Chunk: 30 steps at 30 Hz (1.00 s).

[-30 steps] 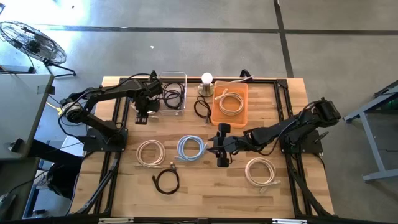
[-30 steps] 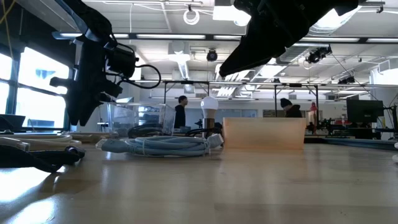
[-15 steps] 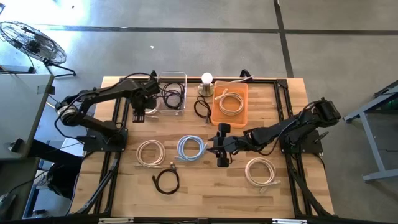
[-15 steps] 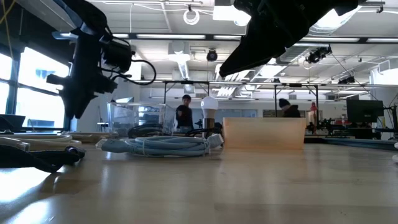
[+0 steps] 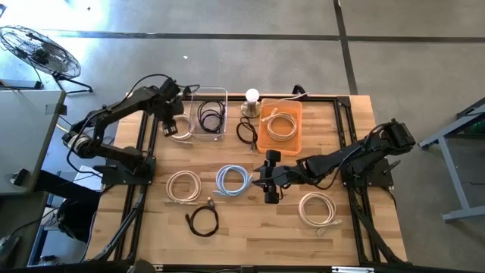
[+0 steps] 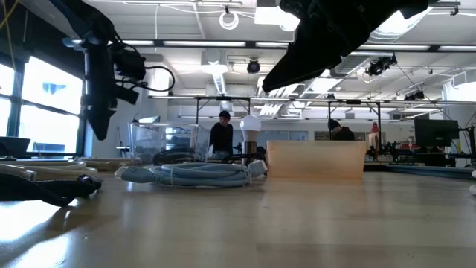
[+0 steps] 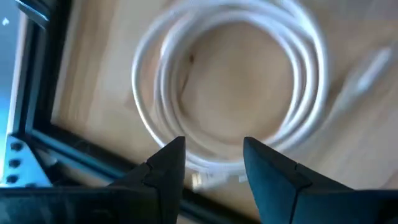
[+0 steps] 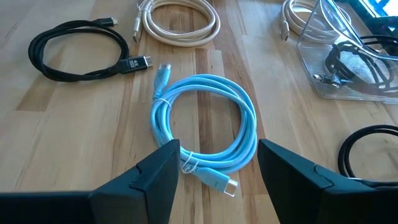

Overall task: Pick & Place USB Port
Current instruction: Put the light brown charger cable into the orange bin

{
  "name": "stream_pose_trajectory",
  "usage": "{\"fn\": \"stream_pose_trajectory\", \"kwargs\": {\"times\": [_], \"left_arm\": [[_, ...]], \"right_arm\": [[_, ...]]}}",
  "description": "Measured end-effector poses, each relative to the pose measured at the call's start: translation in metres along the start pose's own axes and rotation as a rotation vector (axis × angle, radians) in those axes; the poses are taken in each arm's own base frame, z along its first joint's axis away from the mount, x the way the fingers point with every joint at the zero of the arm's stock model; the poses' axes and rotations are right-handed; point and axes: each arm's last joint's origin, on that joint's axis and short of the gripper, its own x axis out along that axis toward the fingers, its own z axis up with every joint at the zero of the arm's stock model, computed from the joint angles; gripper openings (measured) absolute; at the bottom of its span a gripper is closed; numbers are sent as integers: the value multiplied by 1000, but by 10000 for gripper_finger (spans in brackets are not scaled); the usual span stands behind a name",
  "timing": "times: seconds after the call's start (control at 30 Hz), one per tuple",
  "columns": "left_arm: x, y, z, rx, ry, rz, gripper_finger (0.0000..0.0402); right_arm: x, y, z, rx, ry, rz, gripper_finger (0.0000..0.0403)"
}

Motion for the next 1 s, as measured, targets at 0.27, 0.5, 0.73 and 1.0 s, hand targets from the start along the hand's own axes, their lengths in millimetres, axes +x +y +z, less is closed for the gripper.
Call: {"fn": "stream_pose_trajectory", "kwargs": {"times": [0.27,0.5,0.73,1.0], "left_arm": [[0,8,6,-152,-82,52,158],[14,11,13,-232,-62,53,158],[39,11,16,-212,36,-7,158],[56,12,18,-203,99,-4,158]], "right_arm": [[0,0,0,0,0,0,208],[0,0,0,-1,0,0,208],[-1,4,0,-7,-1,12,208],[-2,6,0,-10,-2,19,208]]}}
